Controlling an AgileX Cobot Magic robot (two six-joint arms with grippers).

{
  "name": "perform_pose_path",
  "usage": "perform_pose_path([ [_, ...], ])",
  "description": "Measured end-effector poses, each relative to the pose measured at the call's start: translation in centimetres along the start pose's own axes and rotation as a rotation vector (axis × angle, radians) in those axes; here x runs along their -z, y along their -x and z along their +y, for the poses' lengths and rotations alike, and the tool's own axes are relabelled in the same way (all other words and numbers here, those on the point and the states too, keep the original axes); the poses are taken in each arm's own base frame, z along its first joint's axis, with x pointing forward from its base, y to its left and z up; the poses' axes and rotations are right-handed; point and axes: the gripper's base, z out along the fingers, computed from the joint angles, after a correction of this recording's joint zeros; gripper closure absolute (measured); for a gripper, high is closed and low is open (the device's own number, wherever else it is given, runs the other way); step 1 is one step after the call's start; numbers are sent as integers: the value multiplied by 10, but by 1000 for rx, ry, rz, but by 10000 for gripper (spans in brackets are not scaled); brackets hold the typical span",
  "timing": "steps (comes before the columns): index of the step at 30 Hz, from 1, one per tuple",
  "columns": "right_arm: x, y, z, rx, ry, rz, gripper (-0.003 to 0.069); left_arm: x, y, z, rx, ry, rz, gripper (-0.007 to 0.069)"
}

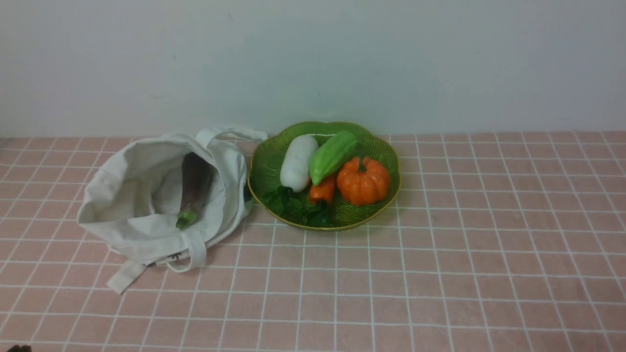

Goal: Take vegetables from bag on pink coffee tablecloth place on plate.
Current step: 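Reach into the bag and grasp a vegetable inside it with the left gripper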

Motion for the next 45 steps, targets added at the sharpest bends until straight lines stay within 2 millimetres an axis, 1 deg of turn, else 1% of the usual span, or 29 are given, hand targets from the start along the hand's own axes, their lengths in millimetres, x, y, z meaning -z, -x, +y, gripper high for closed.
perform_pose_path([
  [22, 0, 0, 0, 0, 0, 0, 673, 0, 0, 0, 9, -3, 0, 629],
  [23, 0, 0, 0, 0, 0, 0, 673, 0, 0, -1, 62, -16, 0, 629],
  [24, 0, 0, 0, 0, 0, 0, 673, 0, 0, -2, 70, -19, 0, 629],
  [27, 0, 0, 0, 0, 0, 0, 673, 0, 1, -8, 338, -86, 5, 629],
  [28, 0, 0, 0, 0, 0, 0, 673, 1, 2, -11, 485, -126, 13, 629],
  [29, 0, 0, 0, 0, 0, 0, 673, 1, 2, -12, 515, -132, 17, 629],
  [30, 0, 0, 0, 0, 0, 0, 673, 1, 2, -16, 661, -174, 35, 629],
  [31, 0, 0, 0, 0, 0, 0, 673, 2, 3, -18, 745, -201, 46, 629],
  [33, 0, 0, 0, 0, 0, 0, 673, 3, 5, -21, 856, -239, 52, 629],
  [36, 0, 0, 0, 0, 0, 0, 673, 3, 7, -24, 957, -276, 58, 629],
  [42, 0, 0, 0, 0, 0, 0, 673, 4, 10, -23, 1033, -297, 31, 629],
  [45, 0, 0, 0, 0, 0, 0, 673, 8, 23, -23, 975, -309, -6, 629],
])
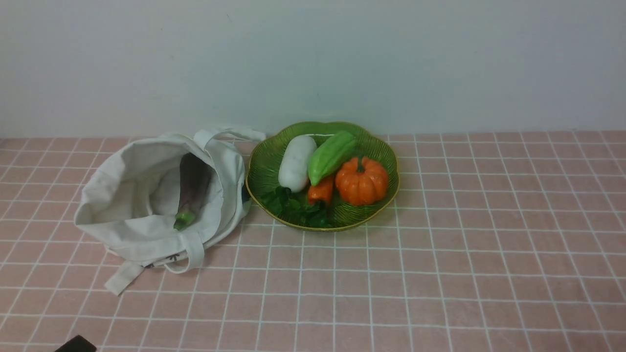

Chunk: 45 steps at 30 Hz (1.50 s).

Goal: Take vegetables from bag on pink coffee tablecloth place on plate.
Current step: 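Reach into the bag and grasp a vegetable inside it with the left gripper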

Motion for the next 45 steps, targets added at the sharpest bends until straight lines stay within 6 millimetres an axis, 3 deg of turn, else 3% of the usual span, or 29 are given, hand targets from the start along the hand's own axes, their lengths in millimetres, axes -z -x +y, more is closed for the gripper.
perform_pose_path([
  [5, 0, 0, 0, 0, 0, 0, 673, -6, 31, -45, -203, 62, 109, 629],
  [8, 0, 0, 0, 0, 0, 0, 673, -39, 52, -67, -365, 228, 401, 629],
  [11, 0, 0, 0, 0, 0, 0, 673, -67, 65, -71, -435, 322, 569, 629],
  [14, 0, 0, 0, 0, 0, 0, 673, -110, 73, -64, -458, 406, 762, 627],
  [18, 0, 0, 0, 0, 0, 0, 673, -154, 76, -61, -510, 415, 909, 625],
  [25, 0, 0, 0, 0, 0, 0, 673, -215, 66, -63, -569, 422, 1022, 615],
  [30, 0, 0, 0, 0, 0, 0, 673, -254, 69, -60, -596, 482, 930, 596],
  [33, 0, 0, 0, 0, 0, 0, 673, -278, 74, -55, -588, 530, 876, 536],
  [35, 0, 0, 0, 0, 0, 0, 673, -292, 76, -51, -594, 560, 857, 474],
  [36, 0, 0, 0, 0, 0, 0, 673, -304, 76, -45, -605, 583, 846, 407],
  [37, 0, 0, 0, 0, 0, 0, 673, -306, 77, -45, -614, 585, 842, 400],
  [42, 0, 0, 0, 0, 0, 0, 673, -336, 70, -19, -673, 616, 809, 228],
  [45, 0, 0, 0, 0, 0, 0, 673, -350, 60, 0, -706, 616, 795, 173],
])
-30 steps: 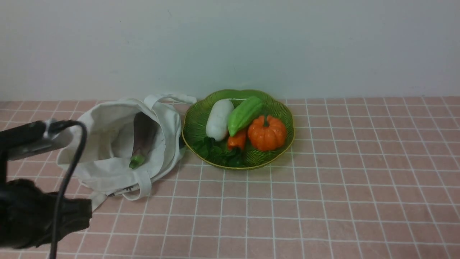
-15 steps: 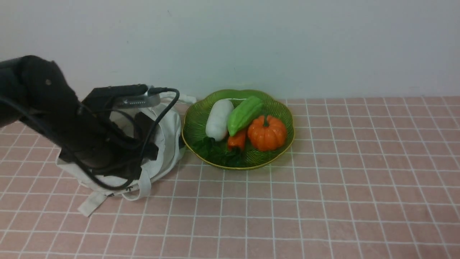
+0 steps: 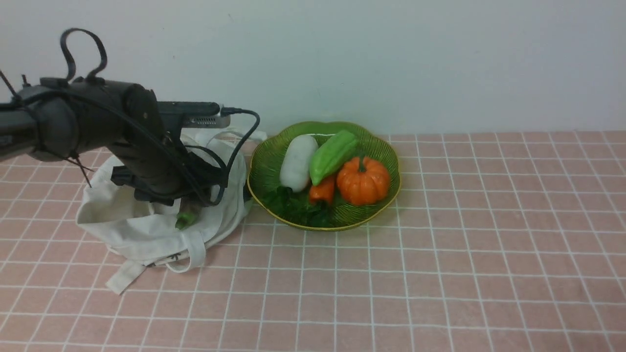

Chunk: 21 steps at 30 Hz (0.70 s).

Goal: Take vegetables from bag on pink coffee tablecloth place on plate.
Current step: 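Reach into the bag and grasp a vegetable inside it with the left gripper, then take the eggplant out of the bag and place it in the plate with the left gripper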

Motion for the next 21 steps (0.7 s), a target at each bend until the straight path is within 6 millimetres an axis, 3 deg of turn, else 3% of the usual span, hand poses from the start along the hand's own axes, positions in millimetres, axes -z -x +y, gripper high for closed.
perform_pose_path([
  [4, 0, 0, 0, 0, 0, 0, 673, -22, -3, 1, -16, 10, 1, 176],
  [8, 0, 0, 0, 0, 0, 0, 673, -31, -7, 0, -14, 14, 34, 317],
  [9, 0, 0, 0, 0, 0, 0, 673, -27, -9, -2, -30, 24, 63, 404],
  [13, 0, 0, 0, 0, 0, 0, 673, 7, -14, -9, -71, 45, 143, 394],
  [19, 0, 0, 0, 0, 0, 0, 673, 102, -33, -5, -71, 82, 319, 394],
  [21, 0, 0, 0, 0, 0, 0, 673, 120, -36, -5, -64, 74, 312, 394],
])
